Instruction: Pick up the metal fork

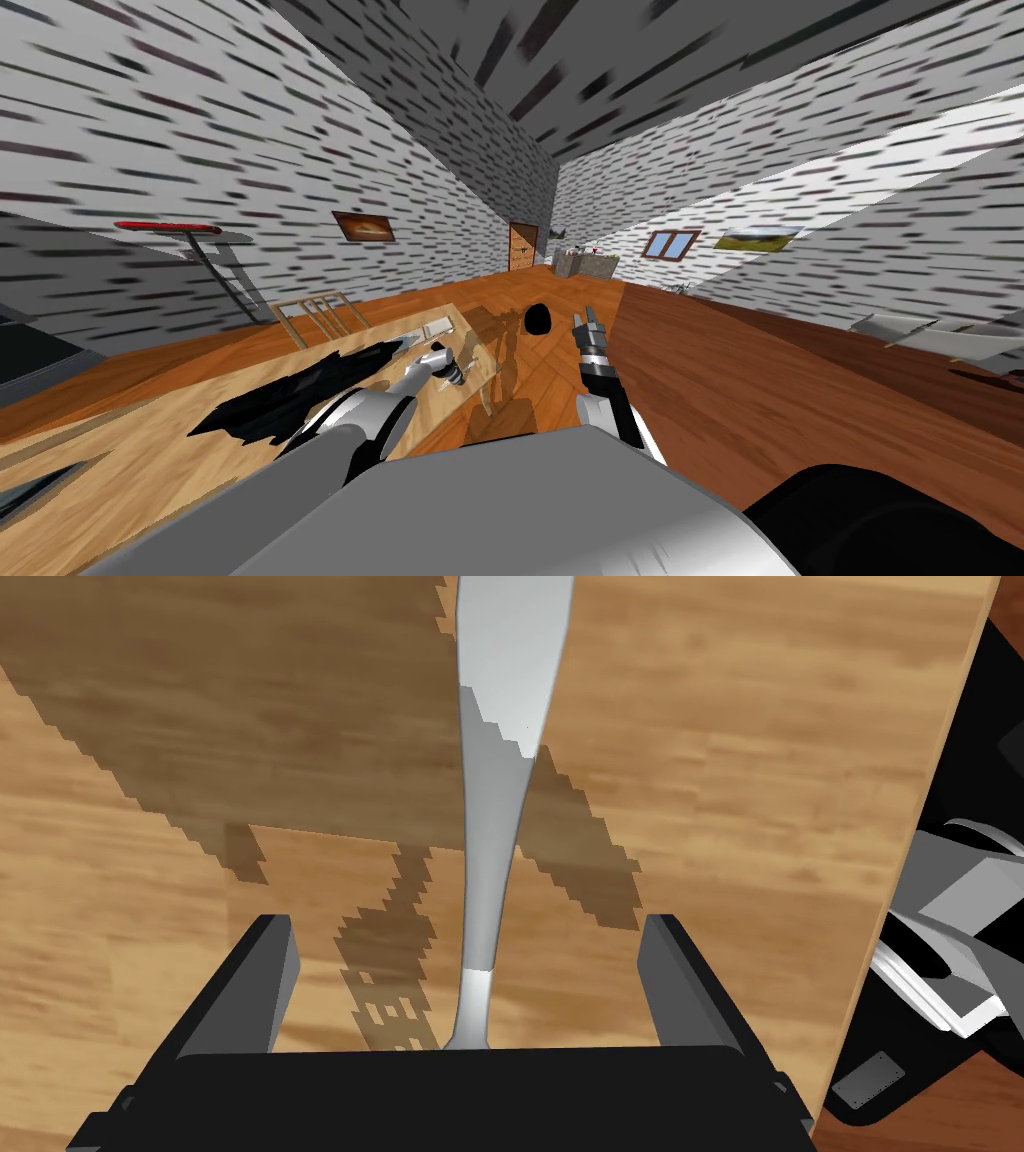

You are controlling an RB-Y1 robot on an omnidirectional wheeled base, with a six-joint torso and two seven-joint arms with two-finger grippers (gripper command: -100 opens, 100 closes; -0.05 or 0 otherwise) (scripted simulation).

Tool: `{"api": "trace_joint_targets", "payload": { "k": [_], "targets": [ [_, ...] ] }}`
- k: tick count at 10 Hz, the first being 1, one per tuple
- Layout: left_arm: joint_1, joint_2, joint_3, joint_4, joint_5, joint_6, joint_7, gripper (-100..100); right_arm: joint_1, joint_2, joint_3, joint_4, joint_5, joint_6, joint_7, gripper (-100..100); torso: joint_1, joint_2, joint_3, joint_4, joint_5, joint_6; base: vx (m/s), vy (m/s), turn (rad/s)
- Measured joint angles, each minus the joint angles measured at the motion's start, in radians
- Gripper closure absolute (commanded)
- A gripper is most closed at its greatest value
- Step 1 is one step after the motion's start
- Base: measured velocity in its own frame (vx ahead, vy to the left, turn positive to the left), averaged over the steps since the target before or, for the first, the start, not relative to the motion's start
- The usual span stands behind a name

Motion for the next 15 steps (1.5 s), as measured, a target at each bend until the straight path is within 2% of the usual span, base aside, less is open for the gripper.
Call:
{"api": "trace_joint_targets", "payload": {
  "k": [1,2,6,7,8,10,11,12,15],
  "targets": [
    [0.006,-0.008,-0.004,-0.015,-0.013,-0.003,0.017,-100,0.000,0.000,0.000,0.000,0.000,0.000,0.000,0,0.000,0.000,0.000,0.000,0.000,0.000,-0.004,0.032,-0.005],
    [0.007,-0.008,-0.004,-0.018,-0.014,-0.001,0.021,100,0.000,0.000,0.000,0.000,0.000,0.000,0.000,0,-0.002,-0.001,-0.001,0.000,0.000,0.000,-0.001,0.006,0.000],
    [0.007,-0.009,-0.005,-0.018,-0.014,0.000,0.020,100,0.000,0.000,0.000,0.000,0.000,0.000,0.000,0,-0.004,-0.002,-0.001,0.000,-0.001,-0.001,0.000,0.000,0.000],
    [0.007,-0.008,-0.005,-0.018,-0.014,0.000,0.020,0,0.000,0.000,0.000,0.000,0.000,0.000,0.000,0,-0.004,-0.002,-0.001,0.000,-0.001,-0.001,0.000,0.000,0.000],
    [0.007,-0.008,-0.005,-0.018,-0.014,0.000,0.020,100,0.000,0.000,0.000,0.000,0.000,0.000,0.000,0,-0.005,-0.002,-0.001,0.000,-0.001,-0.001,0.012,-0.048,0.052],
    [0.022,0.016,-0.002,-0.039,0.008,0.017,-0.004,100,0.000,0.000,0.000,0.000,0.000,0.000,0.000,0,-0.010,-0.003,-0.002,0.000,-0.002,-0.002,0.024,-0.103,0.072],
    [0.043,0.025,-0.004,-0.076,0.010,0.033,-0.007,100,0.000,0.000,0.000,0.000,0.000,0.000,0.000,0,-0.011,-0.003,-0.002,0.000,-0.002,-0.001,0.021,-0.091,0.040],
    [0.042,0.038,-0.001,-0.075,0.026,0.043,-0.023,100,0.000,0.000,0.000,0.000,0.000,0.000,0.000,0,-0.011,-0.003,-0.002,0.000,-0.002,-0.001,0.020,-0.071,0.028],
    [0.073,0.077,0.002,-0.125,0.060,0.077,-0.063,100,0.000,0.000,0.000,0.000,0.000,0.000,0.000,0,-0.010,-0.003,-0.001,0.000,-0.002,-0.002,0.024,-0.076,0.054]
  ]
}}
